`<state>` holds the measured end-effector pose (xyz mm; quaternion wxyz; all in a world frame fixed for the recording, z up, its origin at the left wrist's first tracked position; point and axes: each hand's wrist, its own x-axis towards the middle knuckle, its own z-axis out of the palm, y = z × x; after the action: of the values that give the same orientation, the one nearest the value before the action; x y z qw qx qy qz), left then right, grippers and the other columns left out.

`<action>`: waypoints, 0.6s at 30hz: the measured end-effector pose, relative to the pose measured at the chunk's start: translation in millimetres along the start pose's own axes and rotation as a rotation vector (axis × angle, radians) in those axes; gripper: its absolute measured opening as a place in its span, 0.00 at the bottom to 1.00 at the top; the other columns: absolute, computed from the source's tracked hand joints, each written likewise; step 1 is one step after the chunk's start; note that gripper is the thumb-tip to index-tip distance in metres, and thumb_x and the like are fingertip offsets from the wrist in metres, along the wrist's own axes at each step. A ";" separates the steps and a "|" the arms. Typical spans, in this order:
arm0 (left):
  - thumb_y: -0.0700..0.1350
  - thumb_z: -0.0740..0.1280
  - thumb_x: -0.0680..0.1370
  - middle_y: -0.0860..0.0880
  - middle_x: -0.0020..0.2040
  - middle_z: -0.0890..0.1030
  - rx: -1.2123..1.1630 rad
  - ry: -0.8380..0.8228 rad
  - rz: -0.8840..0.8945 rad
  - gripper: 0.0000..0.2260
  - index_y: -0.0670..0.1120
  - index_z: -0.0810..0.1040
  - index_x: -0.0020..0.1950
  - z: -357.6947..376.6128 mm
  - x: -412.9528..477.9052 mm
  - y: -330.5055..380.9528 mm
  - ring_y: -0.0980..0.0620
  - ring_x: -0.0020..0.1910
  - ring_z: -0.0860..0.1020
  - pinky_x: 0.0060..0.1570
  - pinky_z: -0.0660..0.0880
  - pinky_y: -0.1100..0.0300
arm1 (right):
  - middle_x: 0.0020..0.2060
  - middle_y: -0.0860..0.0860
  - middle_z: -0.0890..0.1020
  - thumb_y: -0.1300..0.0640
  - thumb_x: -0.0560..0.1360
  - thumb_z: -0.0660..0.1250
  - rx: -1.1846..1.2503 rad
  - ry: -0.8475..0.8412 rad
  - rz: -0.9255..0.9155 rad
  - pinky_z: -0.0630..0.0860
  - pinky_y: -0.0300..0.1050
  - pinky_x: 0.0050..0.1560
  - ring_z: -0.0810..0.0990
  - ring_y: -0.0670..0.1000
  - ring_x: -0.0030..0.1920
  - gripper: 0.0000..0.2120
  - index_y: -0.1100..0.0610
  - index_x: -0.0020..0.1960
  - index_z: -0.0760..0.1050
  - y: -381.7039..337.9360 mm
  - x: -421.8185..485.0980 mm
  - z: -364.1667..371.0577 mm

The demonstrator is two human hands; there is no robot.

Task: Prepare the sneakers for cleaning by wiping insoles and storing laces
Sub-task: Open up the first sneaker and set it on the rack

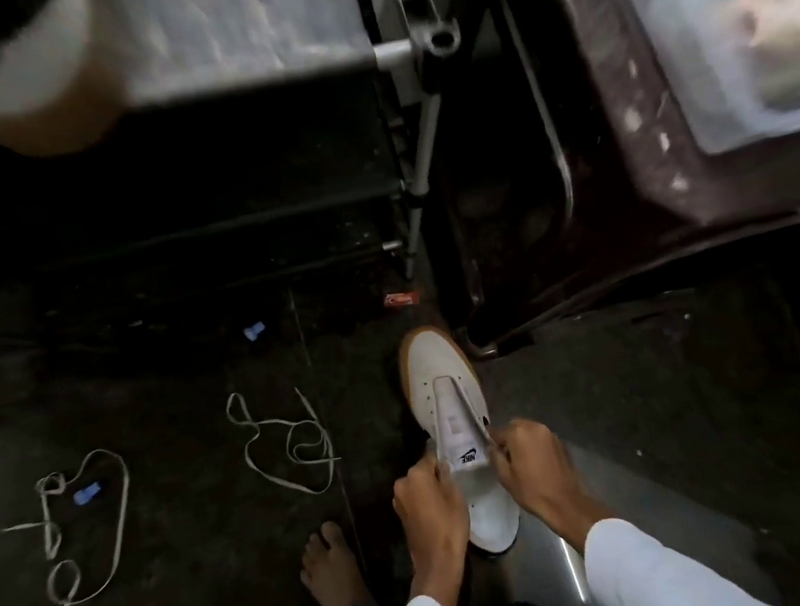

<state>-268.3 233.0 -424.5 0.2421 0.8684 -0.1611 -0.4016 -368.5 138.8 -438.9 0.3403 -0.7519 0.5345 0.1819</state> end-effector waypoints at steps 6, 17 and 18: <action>0.40 0.63 0.79 0.42 0.51 0.85 0.086 0.003 0.041 0.11 0.45 0.83 0.57 46.9 60.2 -34.0 0.42 0.53 0.82 0.50 0.78 0.53 | 0.38 0.56 0.82 0.59 0.76 0.62 0.064 -0.030 -0.018 0.67 0.38 0.33 0.81 0.53 0.37 0.09 0.61 0.43 0.79 23.8 61.8 47.5; 0.38 0.64 0.79 0.40 0.50 0.85 0.127 0.046 0.094 0.09 0.41 0.83 0.52 73.2 110.9 -54.6 0.40 0.50 0.83 0.48 0.77 0.53 | 0.48 0.57 0.83 0.54 0.80 0.57 0.086 -0.035 0.006 0.67 0.40 0.38 0.82 0.57 0.46 0.13 0.58 0.56 0.77 32.1 108.9 83.0; 0.38 0.64 0.80 0.41 0.52 0.85 0.131 0.043 0.109 0.09 0.42 0.83 0.55 75.2 113.6 -56.3 0.40 0.52 0.83 0.50 0.78 0.52 | 0.48 0.57 0.83 0.54 0.80 0.57 0.081 -0.033 0.009 0.67 0.40 0.39 0.82 0.58 0.46 0.13 0.58 0.57 0.77 32.4 110.9 84.6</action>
<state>-250.8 204.1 -568.0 0.2094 0.8809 -0.2287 -0.3576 -350.7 116.8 -579.3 0.3781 -0.7320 0.5394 0.1741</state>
